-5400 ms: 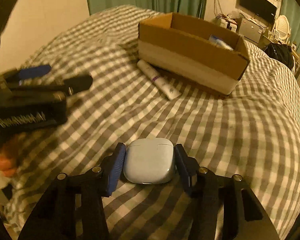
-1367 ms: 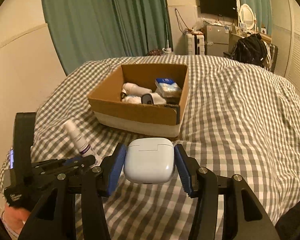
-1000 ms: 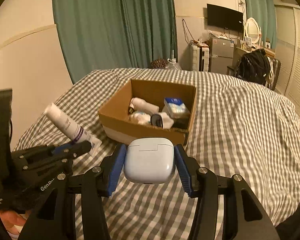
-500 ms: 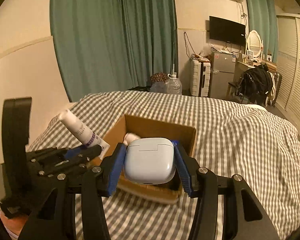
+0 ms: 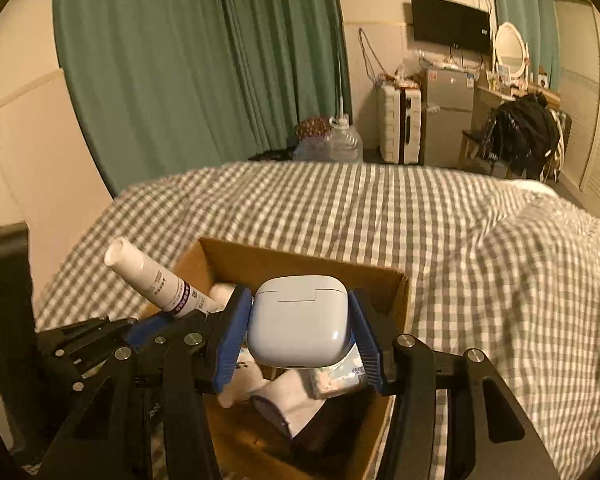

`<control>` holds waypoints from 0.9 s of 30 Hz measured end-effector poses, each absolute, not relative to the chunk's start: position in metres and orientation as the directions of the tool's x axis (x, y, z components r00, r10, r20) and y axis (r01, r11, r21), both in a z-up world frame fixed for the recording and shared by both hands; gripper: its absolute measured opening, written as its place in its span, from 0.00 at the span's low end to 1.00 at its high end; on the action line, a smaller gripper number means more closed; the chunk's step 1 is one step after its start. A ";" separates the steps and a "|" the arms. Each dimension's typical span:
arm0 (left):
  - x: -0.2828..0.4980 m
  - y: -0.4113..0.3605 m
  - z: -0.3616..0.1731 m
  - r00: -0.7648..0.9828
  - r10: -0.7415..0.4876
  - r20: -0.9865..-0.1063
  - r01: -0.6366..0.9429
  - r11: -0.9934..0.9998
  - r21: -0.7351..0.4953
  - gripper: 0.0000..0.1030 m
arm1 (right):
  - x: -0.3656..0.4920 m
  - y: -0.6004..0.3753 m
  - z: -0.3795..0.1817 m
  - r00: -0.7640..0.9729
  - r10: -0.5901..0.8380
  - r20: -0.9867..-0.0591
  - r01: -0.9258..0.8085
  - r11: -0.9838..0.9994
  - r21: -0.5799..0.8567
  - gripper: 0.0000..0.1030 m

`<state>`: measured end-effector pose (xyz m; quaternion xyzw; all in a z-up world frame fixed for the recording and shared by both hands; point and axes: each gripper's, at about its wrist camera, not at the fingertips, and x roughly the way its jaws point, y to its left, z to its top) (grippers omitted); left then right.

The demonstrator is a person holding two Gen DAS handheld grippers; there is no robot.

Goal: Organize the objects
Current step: 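Release the tube with the left gripper while the right gripper drops the case in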

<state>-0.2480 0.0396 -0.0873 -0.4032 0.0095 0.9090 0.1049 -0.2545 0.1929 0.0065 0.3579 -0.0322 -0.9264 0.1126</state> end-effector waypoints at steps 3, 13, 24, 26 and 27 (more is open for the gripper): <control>-0.252 0.046 -0.097 -0.637 0.176 -0.751 -0.217 -0.975 -0.045 0.11 | -0.267 0.196 -0.012 -0.688 -0.240 -0.685 0.179 -0.971 0.161 0.49; -0.248 0.055 -0.106 -0.585 0.190 -0.789 -0.252 -0.967 -0.046 0.29 | -0.264 0.201 -0.010 -0.705 -0.241 -0.666 0.150 -0.970 0.193 0.64; -0.216 0.057 -0.079 -0.603 0.190 -0.775 -0.247 -0.968 -0.046 0.78 | -0.245 0.218 0.019 -0.745 -0.180 -0.643 0.076 -0.980 0.186 0.68; -0.209 0.054 -0.068 -0.615 0.196 -0.763 -0.243 -0.969 -0.053 0.79 | -0.235 0.219 0.029 -0.757 -0.168 -0.631 0.066 -0.981 0.182 0.68; -0.206 0.052 -0.064 -0.620 0.199 -0.759 -0.242 -0.969 -0.056 0.80 | -0.233 0.221 0.032 -0.760 -0.165 -0.628 0.064 -0.982 0.179 0.68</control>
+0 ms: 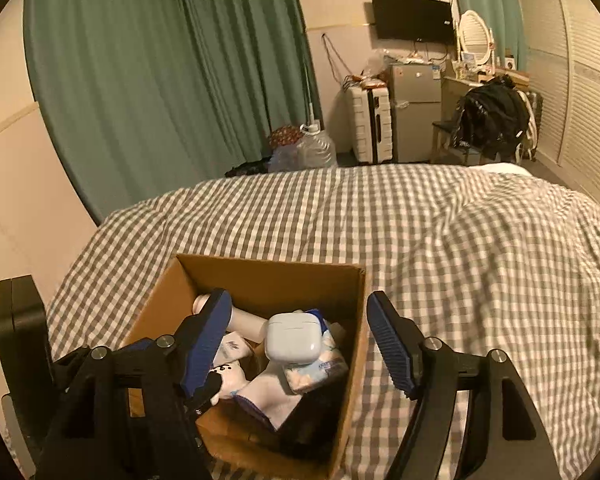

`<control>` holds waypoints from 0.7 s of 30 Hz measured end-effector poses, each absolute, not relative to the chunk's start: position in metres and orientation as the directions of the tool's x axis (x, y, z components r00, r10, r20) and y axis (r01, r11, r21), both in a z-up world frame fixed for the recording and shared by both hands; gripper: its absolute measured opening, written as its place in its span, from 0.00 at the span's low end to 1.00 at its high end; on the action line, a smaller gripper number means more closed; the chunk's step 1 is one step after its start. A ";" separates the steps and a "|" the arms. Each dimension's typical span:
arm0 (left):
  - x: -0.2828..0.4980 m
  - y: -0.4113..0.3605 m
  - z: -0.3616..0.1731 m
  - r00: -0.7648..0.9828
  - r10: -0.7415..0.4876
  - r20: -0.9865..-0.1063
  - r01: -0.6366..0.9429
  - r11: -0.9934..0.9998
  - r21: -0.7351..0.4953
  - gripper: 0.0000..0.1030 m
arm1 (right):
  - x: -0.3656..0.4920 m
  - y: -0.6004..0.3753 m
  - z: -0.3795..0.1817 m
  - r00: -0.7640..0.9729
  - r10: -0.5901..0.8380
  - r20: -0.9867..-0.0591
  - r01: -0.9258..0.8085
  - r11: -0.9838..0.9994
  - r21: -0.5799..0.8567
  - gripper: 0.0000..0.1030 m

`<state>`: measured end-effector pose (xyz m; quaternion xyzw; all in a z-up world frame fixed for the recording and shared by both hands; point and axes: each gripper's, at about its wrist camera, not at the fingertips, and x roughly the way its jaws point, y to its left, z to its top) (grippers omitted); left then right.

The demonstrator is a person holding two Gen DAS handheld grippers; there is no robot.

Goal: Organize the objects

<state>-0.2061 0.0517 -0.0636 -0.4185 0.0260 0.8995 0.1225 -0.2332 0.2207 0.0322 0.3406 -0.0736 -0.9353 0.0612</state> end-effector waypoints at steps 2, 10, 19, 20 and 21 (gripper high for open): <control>-0.199 0.048 -0.052 -0.635 0.198 -0.747 -0.236 -0.970 -0.056 0.83 | -0.223 0.221 0.044 -0.772 -0.152 -0.617 0.060 -0.984 0.168 0.69; -0.160 0.033 0.003 -0.719 0.203 -0.665 -0.223 -0.973 -0.056 0.83 | -0.182 0.220 0.088 -0.820 -0.128 -0.557 0.060 -0.989 0.137 0.71; -0.106 0.019 0.064 -0.830 0.184 -0.526 -0.192 -0.981 -0.041 0.95 | -0.108 0.216 0.157 -0.907 -0.084 -0.413 0.058 -0.995 0.076 0.81; -0.100 0.017 0.069 -0.841 0.181 -0.510 -0.189 -0.981 -0.037 0.96 | -0.101 0.217 0.161 -0.914 -0.077 -0.399 0.054 -0.996 0.069 0.84; -0.095 0.016 0.072 -0.849 0.178 -0.497 -0.186 -0.982 -0.035 0.97 | -0.094 0.217 0.166 -0.922 -0.067 -0.381 0.047 -0.997 0.062 0.88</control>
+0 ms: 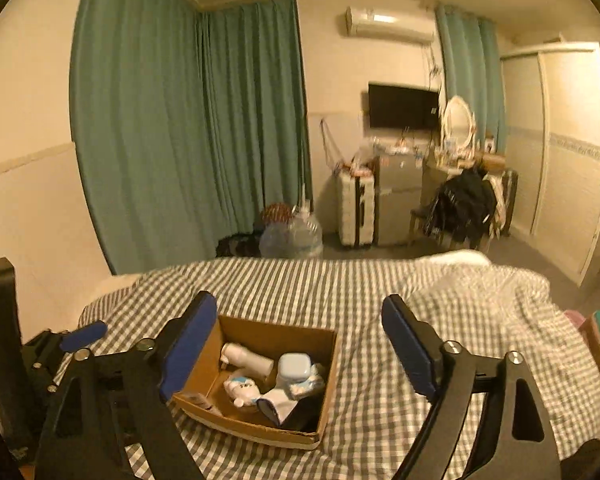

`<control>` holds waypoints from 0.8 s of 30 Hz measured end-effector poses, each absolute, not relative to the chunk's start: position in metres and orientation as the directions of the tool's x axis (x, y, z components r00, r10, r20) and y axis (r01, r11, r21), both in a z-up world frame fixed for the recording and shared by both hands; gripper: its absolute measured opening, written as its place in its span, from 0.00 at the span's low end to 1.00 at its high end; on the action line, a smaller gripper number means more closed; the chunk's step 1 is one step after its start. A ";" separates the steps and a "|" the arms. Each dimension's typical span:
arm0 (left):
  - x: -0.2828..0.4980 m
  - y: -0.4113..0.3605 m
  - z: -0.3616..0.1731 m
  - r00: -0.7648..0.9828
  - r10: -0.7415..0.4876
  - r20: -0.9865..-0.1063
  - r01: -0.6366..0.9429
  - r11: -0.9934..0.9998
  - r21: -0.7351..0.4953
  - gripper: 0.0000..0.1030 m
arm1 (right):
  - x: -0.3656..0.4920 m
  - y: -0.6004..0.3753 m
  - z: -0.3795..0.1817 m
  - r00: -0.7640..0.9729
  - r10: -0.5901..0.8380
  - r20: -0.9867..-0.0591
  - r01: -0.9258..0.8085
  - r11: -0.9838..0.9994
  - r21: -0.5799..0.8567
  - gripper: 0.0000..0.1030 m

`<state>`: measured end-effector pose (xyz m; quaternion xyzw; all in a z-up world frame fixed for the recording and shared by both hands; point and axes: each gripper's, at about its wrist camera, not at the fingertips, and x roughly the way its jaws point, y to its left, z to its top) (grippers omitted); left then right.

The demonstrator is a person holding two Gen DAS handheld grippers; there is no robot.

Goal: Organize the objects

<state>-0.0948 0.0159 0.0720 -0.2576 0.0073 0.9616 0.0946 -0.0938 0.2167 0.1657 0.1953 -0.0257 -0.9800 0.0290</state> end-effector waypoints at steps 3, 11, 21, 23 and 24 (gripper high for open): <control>-0.082 0.012 0.079 -0.873 0.160 -0.460 -0.169 -0.985 -0.023 0.99 | -0.073 0.217 0.175 -0.946 -0.032 -0.324 0.022 -0.999 0.034 0.90; -0.054 -0.005 0.074 -0.942 0.042 -0.332 -0.049 -0.999 0.013 1.00 | -0.029 0.216 0.170 -0.984 -0.010 -0.179 0.009 -1.000 0.005 0.96; -0.032 -0.015 0.017 -0.963 -0.001 -0.271 -0.007 -1.000 0.028 1.00 | -0.018 0.221 0.089 -0.974 0.001 -0.228 -0.007 -1.000 0.025 0.98; -0.034 -0.013 -0.003 -0.958 -0.018 -0.287 0.000 -0.998 0.060 1.00 | -0.019 0.220 0.069 -0.969 0.019 -0.245 -0.025 -0.999 0.022 0.98; -0.035 -0.012 -0.012 -0.955 -0.018 -0.295 -0.004 -0.997 0.074 1.00 | -0.020 0.220 0.059 -0.967 0.024 -0.254 -0.031 -0.999 0.021 0.98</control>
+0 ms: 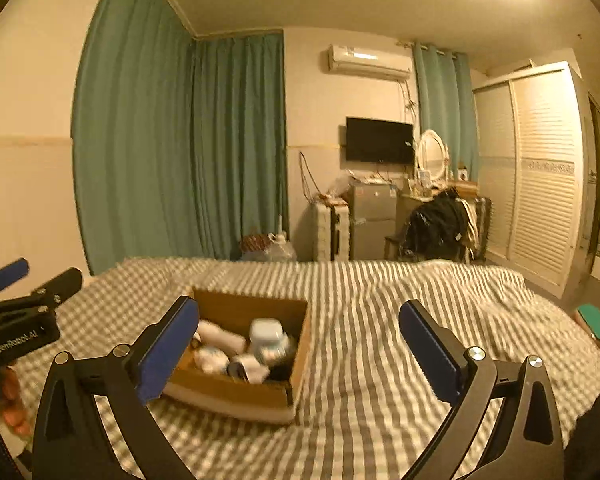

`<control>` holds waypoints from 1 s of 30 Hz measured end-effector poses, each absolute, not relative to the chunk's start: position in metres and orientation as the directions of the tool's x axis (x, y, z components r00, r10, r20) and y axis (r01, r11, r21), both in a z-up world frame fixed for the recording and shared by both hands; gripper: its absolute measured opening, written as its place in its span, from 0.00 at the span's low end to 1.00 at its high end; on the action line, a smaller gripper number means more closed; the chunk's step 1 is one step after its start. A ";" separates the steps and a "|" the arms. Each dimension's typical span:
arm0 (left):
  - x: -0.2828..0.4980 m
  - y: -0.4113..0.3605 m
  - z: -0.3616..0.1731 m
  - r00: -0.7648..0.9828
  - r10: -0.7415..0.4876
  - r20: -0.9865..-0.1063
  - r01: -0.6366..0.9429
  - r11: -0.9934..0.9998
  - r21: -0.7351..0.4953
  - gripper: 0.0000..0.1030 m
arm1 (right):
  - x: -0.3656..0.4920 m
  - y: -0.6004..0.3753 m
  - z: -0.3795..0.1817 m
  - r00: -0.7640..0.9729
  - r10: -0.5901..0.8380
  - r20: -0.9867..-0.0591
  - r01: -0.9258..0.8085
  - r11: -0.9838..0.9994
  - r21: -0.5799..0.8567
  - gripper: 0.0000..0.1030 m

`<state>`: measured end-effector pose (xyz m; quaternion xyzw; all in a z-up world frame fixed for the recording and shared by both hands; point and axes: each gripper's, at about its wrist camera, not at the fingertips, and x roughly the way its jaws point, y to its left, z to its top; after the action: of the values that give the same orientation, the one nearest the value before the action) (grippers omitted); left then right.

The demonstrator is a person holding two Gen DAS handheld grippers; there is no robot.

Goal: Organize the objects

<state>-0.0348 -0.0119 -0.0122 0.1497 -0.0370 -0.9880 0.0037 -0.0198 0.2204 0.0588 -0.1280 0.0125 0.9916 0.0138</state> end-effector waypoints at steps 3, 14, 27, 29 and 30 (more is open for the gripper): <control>-0.035 -0.011 -0.042 -0.947 -0.011 -0.320 -0.024 -0.994 0.106 1.00 | -0.021 0.219 0.029 -0.957 0.043 -0.287 -0.049 -0.999 0.017 0.98; -0.028 -0.017 -0.068 -0.939 -0.020 -0.344 -0.010 -0.996 0.086 1.00 | -0.020 0.209 0.004 -0.952 0.086 -0.294 -0.075 -0.996 -0.047 0.98; -0.023 -0.018 -0.069 -0.939 -0.013 -0.342 -0.012 -0.997 0.070 1.00 | -0.019 0.208 0.004 -0.951 0.104 -0.291 -0.093 -0.994 -0.051 0.98; -0.023 -0.018 -0.070 -0.939 -0.011 -0.343 -0.013 -0.998 0.068 1.00 | -0.020 0.207 0.003 -0.951 0.105 -0.292 -0.093 -0.994 -0.053 0.98; -0.023 -0.018 -0.070 -0.939 -0.012 -0.343 -0.012 -0.998 0.068 1.00 | -0.020 0.207 0.003 -0.951 0.105 -0.292 -0.093 -0.994 -0.053 0.98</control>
<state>-0.0233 -0.0180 -0.0697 0.1744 -0.0347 -0.9841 0.0000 -0.0196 0.2068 0.0031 -0.1488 -0.0195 0.9874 0.0501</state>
